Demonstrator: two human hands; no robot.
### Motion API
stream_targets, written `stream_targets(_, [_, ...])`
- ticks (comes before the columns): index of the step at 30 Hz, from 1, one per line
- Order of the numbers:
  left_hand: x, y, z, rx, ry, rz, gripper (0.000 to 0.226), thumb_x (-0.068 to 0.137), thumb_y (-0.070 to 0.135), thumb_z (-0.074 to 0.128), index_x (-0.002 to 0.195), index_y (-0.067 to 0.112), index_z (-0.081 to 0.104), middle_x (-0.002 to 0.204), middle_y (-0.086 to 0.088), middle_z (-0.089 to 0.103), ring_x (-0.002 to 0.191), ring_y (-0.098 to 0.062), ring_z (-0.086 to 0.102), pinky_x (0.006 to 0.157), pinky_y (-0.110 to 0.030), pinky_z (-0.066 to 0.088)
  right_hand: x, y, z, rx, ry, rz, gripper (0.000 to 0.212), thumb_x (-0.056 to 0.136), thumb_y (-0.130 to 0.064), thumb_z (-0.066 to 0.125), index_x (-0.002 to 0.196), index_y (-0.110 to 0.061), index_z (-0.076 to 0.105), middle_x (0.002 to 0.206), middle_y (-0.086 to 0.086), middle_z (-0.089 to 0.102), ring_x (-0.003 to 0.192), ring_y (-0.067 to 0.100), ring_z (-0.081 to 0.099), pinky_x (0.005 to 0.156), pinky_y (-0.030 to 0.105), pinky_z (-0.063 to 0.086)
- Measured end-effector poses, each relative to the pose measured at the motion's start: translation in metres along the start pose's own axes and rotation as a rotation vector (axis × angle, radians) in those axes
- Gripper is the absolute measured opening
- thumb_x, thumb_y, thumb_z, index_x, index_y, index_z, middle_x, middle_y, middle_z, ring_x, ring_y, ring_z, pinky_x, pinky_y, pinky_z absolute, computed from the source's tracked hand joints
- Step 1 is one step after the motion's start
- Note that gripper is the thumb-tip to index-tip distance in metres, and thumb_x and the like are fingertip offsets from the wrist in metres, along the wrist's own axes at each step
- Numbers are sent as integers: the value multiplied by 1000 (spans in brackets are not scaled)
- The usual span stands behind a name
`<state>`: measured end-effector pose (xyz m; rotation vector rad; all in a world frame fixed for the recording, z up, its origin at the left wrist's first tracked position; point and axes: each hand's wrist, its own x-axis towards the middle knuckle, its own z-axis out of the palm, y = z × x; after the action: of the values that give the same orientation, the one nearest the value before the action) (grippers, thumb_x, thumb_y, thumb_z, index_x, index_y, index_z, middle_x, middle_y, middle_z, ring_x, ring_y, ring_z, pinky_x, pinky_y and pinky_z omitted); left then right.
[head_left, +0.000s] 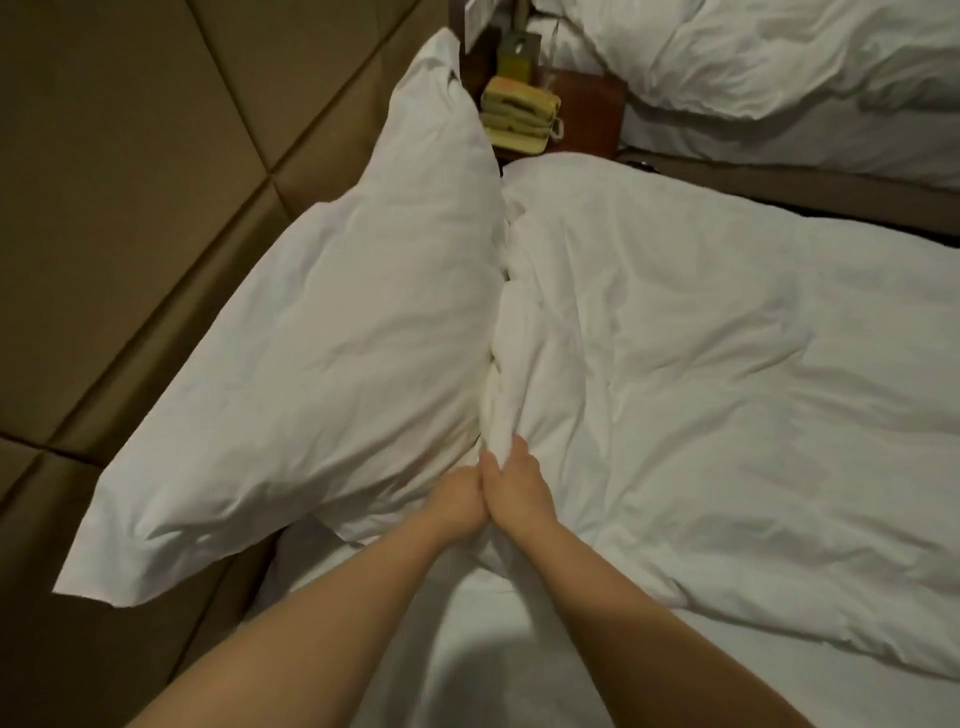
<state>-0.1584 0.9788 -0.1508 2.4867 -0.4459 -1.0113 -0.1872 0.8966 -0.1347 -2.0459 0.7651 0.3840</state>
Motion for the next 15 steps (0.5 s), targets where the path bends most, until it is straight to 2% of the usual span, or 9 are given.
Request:
stream_targets(2, [-6, 6, 3, -34, -46, 123, 41, 100, 20, 42, 140, 11, 43, 139, -10, 50, 125, -26, 49, 103, -30, 35, 3, -3, 3, 111, 71, 76, 62, 96, -48, 40, 147, -14, 28, 137, 12, 48, 121, 31, 51, 102, 39, 41])
stream_targets(5, [-14, -2, -1, -169, -98, 210, 46, 95, 28, 49, 141, 25, 43, 136, -2, 54, 122, -22, 51, 97, -28, 40, 4, 3, -17, 63, 154, 113, 41, 97, -22, 42, 136, -7, 38, 123, 17, 57, 105, 31, 56, 89, 34, 45])
stream_targets(7, [-14, -8, -9, -241, -49, 223, 39, 97, 28, 47, 135, 23, 51, 135, -1, 55, 124, -20, 50, 98, -26, 37, 1, 10, -39, 78, 294, 140, 35, 95, -10, 40, 129, -4, 45, 118, 20, 59, 101, 32, 56, 85, 32, 43])
stream_targets(9, [-7, -9, -17, -310, 117, 96, 33, 99, 25, 43, 117, 5, 62, 124, -14, 60, 116, -28, 54, 91, -30, 39, -7, 12, -63, 171, 473, 152, 31, 95, -8, 41, 125, -4, 49, 114, 19, 60, 100, 33, 56, 83, 30, 40])
stream_targets(10, [-1, -10, -19, -344, 156, -9, 36, 100, 27, 41, 115, 1, 61, 124, -19, 59, 114, -31, 54, 89, -33, 40, -13, 11, -75, 235, 548, 146, 28, 95, -9, 42, 122, -6, 51, 109, 17, 60, 97, 31, 55, 80, 29, 39])
stream_targets(11, [1, -9, -21, -409, 125, -132, 43, 99, 34, 42, 124, 2, 55, 131, -20, 53, 118, -33, 51, 91, -35, 41, -18, 8, -86, 292, 605, 136, 27, 94, -9, 42, 119, -7, 52, 105, 13, 60, 93, 28, 54, 78, 28, 38])
stream_targets(13, [-1, 2, -16, -776, -123, -398, 67, 92, 55, 47, 143, 14, 34, 145, -14, 37, 127, -35, 43, 95, -45, 41, -30, 5, -102, 370, 659, 85, 23, 92, -9, 43, 112, -10, 55, 99, 7, 59, 90, 26, 53, 77, 27, 38])
stream_targets(14, [-1, 11, -11, -975, -257, -472, 72, 87, 61, 50, 142, 17, 34, 142, -14, 38, 124, -35, 44, 93, -49, 42, -35, 6, -108, 393, 671, 61, 22, 91, -8, 44, 110, -10, 55, 98, 5, 59, 90, 25, 54, 76, 26, 38])
stream_targets(15, [-1, 24, -8, -1136, -359, -496, 68, 85, 62, 54, 135, 17, 41, 132, -15, 46, 117, -34, 49, 91, -52, 45, -41, 8, -112, 409, 673, 49, 21, 91, -8, 45, 110, -11, 56, 97, 5, 59, 89, 24, 54, 75, 25, 37])
